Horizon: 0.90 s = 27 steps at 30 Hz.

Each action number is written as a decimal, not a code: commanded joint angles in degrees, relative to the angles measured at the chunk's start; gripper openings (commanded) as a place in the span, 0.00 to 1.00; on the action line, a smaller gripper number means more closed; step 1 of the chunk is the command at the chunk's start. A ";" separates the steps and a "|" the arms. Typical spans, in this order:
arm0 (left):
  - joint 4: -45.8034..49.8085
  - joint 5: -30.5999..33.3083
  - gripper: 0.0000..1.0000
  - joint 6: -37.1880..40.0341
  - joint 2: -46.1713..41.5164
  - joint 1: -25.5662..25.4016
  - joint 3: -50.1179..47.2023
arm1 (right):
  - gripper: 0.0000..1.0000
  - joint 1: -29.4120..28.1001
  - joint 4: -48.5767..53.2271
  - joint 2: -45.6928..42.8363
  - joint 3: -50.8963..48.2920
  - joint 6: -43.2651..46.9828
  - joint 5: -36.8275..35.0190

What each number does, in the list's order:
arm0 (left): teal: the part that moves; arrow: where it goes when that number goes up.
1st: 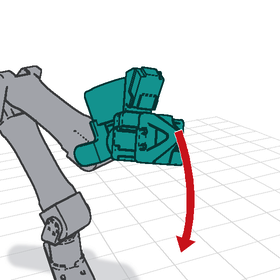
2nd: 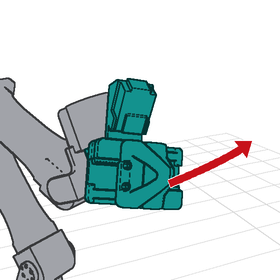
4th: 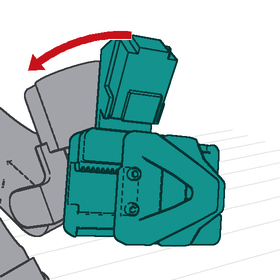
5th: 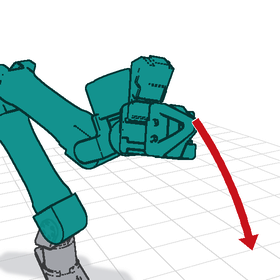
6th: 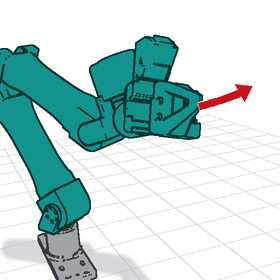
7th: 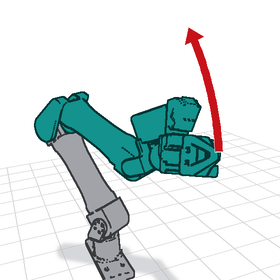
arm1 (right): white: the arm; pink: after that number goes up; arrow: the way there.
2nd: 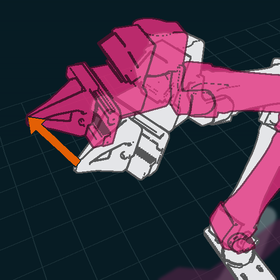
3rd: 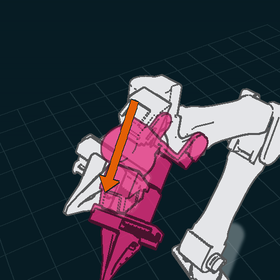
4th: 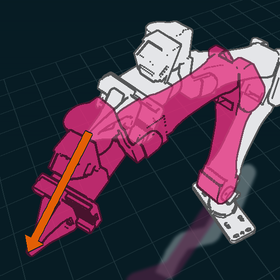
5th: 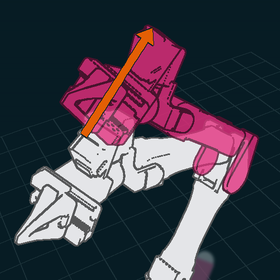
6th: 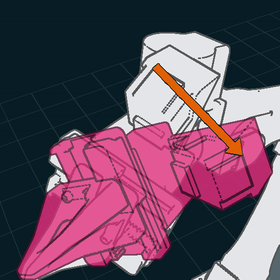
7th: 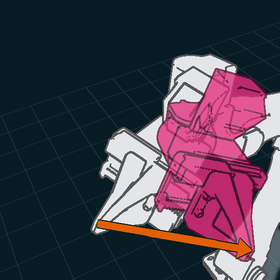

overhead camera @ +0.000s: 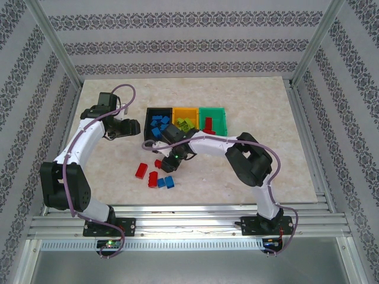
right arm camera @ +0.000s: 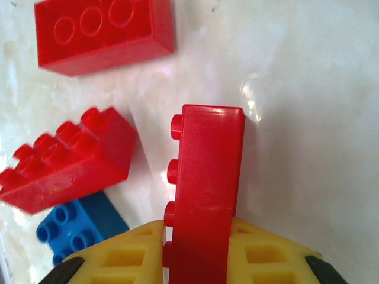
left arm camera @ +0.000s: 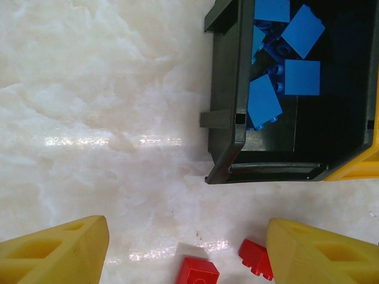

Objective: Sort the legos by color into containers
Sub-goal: Pick up the lego from the bottom-center of the table, then place the lego in the container.

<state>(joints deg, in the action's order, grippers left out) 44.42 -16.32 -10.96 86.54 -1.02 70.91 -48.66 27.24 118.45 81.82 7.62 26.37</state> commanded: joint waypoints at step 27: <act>-0.57 -3.35 0.71 -0.11 -0.85 0.88 -0.65 | 0.15 27.59 -13.93 -28.17 -19.86 -17.12 -22.09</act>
<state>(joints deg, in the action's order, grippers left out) 44.38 -19.09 -10.96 86.54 -0.99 70.91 -22.87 11.99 90.32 61.19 -8.71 10.04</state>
